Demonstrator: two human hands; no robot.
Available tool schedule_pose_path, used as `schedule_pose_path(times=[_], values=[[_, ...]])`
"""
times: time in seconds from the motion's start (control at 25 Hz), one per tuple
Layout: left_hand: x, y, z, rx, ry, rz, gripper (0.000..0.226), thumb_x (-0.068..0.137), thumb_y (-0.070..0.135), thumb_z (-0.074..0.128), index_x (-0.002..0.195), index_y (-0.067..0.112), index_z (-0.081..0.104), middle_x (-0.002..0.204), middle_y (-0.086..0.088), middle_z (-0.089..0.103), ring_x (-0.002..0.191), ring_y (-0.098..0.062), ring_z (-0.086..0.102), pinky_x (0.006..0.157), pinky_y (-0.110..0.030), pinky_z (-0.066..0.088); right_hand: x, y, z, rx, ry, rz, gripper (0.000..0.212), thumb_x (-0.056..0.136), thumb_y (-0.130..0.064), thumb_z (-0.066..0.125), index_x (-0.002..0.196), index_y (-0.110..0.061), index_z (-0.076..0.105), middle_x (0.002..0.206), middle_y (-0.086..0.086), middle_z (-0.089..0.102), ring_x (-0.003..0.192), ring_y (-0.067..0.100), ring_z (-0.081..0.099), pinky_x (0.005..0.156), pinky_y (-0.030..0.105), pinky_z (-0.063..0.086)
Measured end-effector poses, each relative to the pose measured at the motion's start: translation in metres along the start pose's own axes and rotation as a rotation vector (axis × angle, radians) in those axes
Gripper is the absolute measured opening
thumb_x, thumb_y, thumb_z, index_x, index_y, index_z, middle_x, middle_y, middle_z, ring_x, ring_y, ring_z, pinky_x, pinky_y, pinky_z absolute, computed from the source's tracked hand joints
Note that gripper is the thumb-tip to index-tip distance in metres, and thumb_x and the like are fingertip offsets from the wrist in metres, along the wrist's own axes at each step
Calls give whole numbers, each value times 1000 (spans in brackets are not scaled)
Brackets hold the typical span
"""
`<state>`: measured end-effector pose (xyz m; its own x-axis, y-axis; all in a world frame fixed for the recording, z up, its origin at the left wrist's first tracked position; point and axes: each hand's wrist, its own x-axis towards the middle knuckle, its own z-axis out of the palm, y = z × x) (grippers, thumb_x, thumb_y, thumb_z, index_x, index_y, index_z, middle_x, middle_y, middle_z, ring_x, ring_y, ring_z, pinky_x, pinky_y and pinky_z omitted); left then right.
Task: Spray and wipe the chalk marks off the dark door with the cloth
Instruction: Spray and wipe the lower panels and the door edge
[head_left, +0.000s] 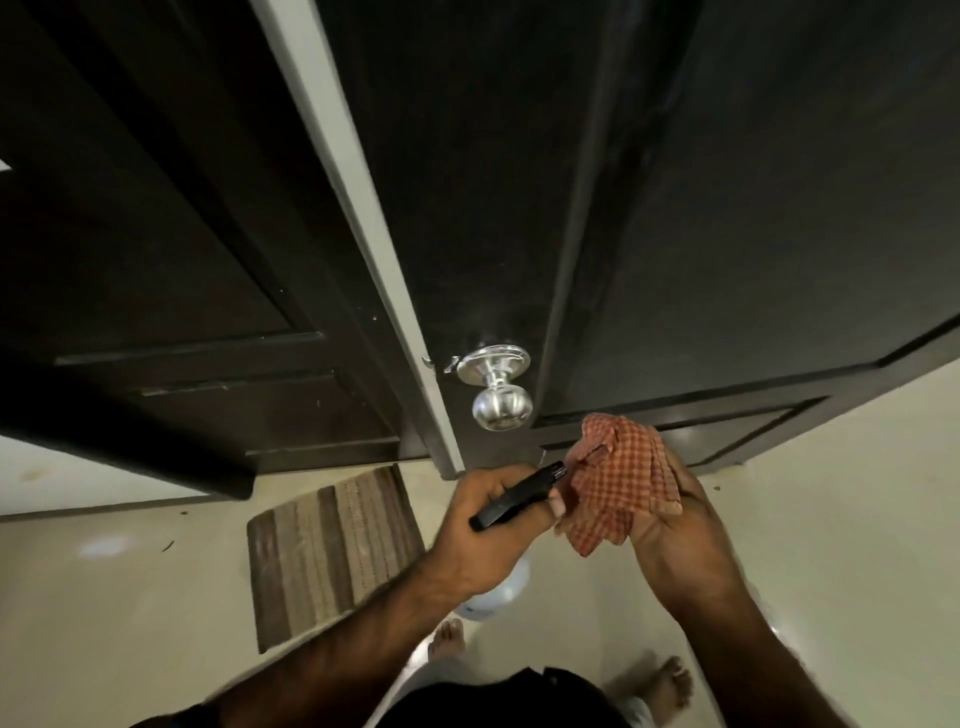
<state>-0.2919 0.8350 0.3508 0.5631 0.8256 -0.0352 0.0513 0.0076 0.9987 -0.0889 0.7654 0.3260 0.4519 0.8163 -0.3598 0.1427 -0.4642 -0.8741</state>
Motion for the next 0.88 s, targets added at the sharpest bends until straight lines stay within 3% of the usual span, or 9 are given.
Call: schedule_pose_path(times=[0.12, 0.28, 0.36, 0.44, 0.52, 0.6, 0.68, 0.8, 0.88], values=[[-11, -2, -46, -11, -25, -13, 11, 93, -3, 74, 82, -3, 73, 60, 13, 63, 55, 0, 56, 57, -18, 43, -30, -15, 36, -123, 58, 50, 12, 101, -30, 73, 98, -19, 76, 83, -8, 73, 72, 1, 69, 61, 12, 50], [-22, -5, -70, 51, -66, -59, 27, 88, 25, 75, 78, 0, 72, 56, -7, 59, 51, -14, 53, 53, -34, 43, -44, -16, 53, -19, 25, 158, 12, 89, -19, 85, 87, -22, 74, 87, 2, 79, 86, 22, 77, 79, 46, 66], [-26, -10, -70, 112, -82, -88, 31, 83, 33, 73, 72, 4, 71, 61, -17, 62, 54, -29, 59, 55, -43, 49, -48, -15, 51, -37, -42, 174, 23, 84, -13, 89, 90, -26, 71, 88, 0, 78, 89, 18, 77, 75, 32, 66], [-30, -9, -62, 144, -111, -111, 29, 82, 32, 72, 71, 6, 71, 63, -17, 64, 58, -37, 61, 55, -49, 51, -49, -12, 50, 69, -105, 168, 23, 99, -2, 72, 104, -24, 70, 99, -1, 76, 98, 20, 75, 80, 27, 63], [-32, -5, -53, 107, -133, -117, 22, 86, 25, 75, 75, 6, 73, 61, -6, 65, 55, -22, 61, 54, -36, 49, -51, -15, 50, 338, -111, 220, 32, 106, 11, 49, 124, -10, 66, 114, 11, 75, 101, 25, 75, 86, 38, 65], [-33, 4, -46, 28, -144, -130, 14, 89, 18, 76, 82, 6, 75, 61, 3, 65, 55, -7, 60, 57, -22, 47, -47, -15, 45, 405, -90, 183, 28, 109, 8, 46, 126, -4, 66, 106, 6, 78, 93, 17, 76, 76, 30, 64], [-32, 10, -40, -8, -98, -147, 22, 87, 26, 80, 82, 6, 75, 59, 4, 62, 52, -6, 57, 55, -21, 44, -38, -16, 39, 563, -94, 169, 26, 114, -9, 45, 119, 0, 69, 100, 9, 80, 95, 24, 76, 76, 30, 64], [-31, 19, -30, -1, -25, -146, 18, 86, 24, 80, 84, 6, 76, 61, 1, 65, 53, -9, 56, 55, -22, 44, -33, -19, 26, 821, -113, 132, 39, 114, -25, 44, 135, 1, 64, 126, 27, 70, 117, 42, 69, 103, 55, 56], [-31, 25, -26, -23, 27, -172, 17, 82, 25, 82, 84, 9, 79, 68, -8, 71, 53, -8, 58, 55, -21, 45, -26, -25, 16, 728, 23, 81, 31, 108, -21, 57, 136, -12, 66, 125, 15, 74, 118, 34, 72, 100, 52, 58]])
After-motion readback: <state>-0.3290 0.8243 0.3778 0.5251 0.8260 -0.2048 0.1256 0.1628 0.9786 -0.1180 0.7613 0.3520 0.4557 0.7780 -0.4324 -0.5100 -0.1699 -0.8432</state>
